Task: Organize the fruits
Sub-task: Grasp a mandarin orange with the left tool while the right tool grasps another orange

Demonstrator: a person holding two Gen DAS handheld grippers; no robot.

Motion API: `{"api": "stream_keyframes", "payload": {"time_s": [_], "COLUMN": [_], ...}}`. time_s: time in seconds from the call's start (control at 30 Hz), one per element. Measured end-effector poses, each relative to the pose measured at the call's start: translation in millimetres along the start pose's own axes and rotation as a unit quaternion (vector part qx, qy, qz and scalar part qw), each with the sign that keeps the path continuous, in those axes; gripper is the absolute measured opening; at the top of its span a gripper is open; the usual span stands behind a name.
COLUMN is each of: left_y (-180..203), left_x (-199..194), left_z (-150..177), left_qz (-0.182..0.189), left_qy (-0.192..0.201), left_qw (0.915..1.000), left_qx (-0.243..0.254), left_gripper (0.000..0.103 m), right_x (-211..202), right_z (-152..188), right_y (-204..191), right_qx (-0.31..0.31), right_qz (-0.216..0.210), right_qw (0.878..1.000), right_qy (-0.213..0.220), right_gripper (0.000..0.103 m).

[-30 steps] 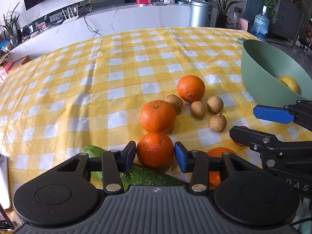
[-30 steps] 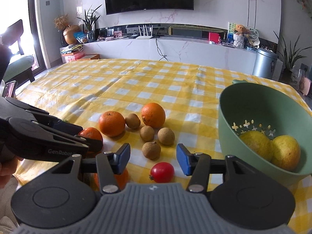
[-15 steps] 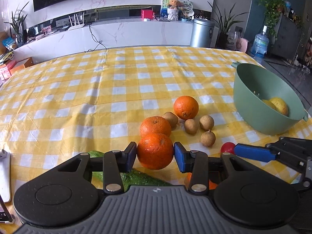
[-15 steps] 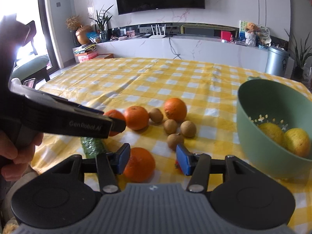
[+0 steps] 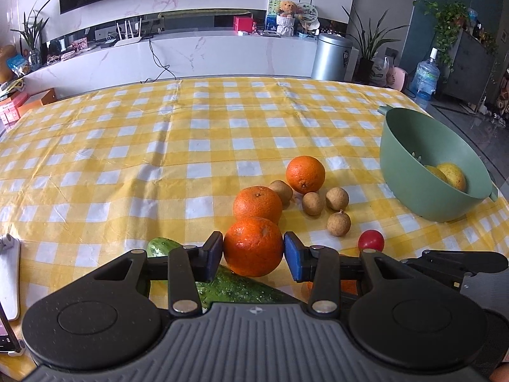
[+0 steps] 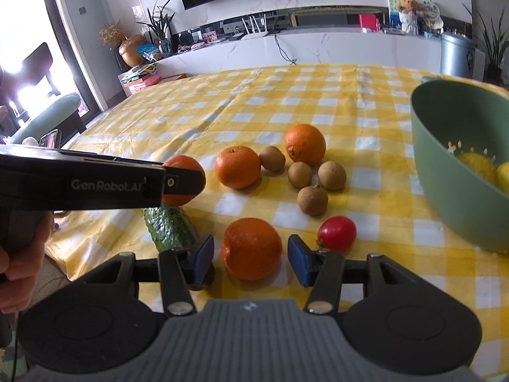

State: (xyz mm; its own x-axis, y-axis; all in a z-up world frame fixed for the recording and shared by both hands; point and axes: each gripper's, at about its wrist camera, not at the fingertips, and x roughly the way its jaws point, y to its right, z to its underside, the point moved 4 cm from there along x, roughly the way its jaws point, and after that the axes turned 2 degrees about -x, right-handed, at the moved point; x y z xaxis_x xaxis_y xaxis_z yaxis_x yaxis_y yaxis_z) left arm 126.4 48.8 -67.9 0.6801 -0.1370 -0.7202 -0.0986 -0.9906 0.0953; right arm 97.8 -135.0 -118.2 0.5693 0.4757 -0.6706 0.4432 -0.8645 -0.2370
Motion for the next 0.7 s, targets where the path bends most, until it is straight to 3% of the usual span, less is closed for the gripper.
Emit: {"api": "stream_keyframes", "payload": {"time_s": [0.03,0.3,0.7], "left_y": [0.0,2.3,21.8], "left_x": [0.0,-4.2,-26.8], "left_z": [0.0,0.0,-6.8], "left_qz": [0.000,0.001,0.011], "left_qy": [0.000,0.004,0.020], "left_qw": [1.0000,1.0000,0.9997], "left_qx": [0.000,0.000,0.003], "left_gripper": [0.047,0.047,0.047], "right_x": [0.7,-2.9,-45.9], "right_z": [0.7,0.1,-11.8], "right_y": [0.5,0.5,11.9], "right_qx": [-0.001,-0.004,0.004], "right_qz": [0.005,0.006,0.021], "right_qw": [1.000,1.000,0.998], "right_qy": [-0.001,0.005,0.057], "right_gripper": [0.039,0.037,0.031]}}
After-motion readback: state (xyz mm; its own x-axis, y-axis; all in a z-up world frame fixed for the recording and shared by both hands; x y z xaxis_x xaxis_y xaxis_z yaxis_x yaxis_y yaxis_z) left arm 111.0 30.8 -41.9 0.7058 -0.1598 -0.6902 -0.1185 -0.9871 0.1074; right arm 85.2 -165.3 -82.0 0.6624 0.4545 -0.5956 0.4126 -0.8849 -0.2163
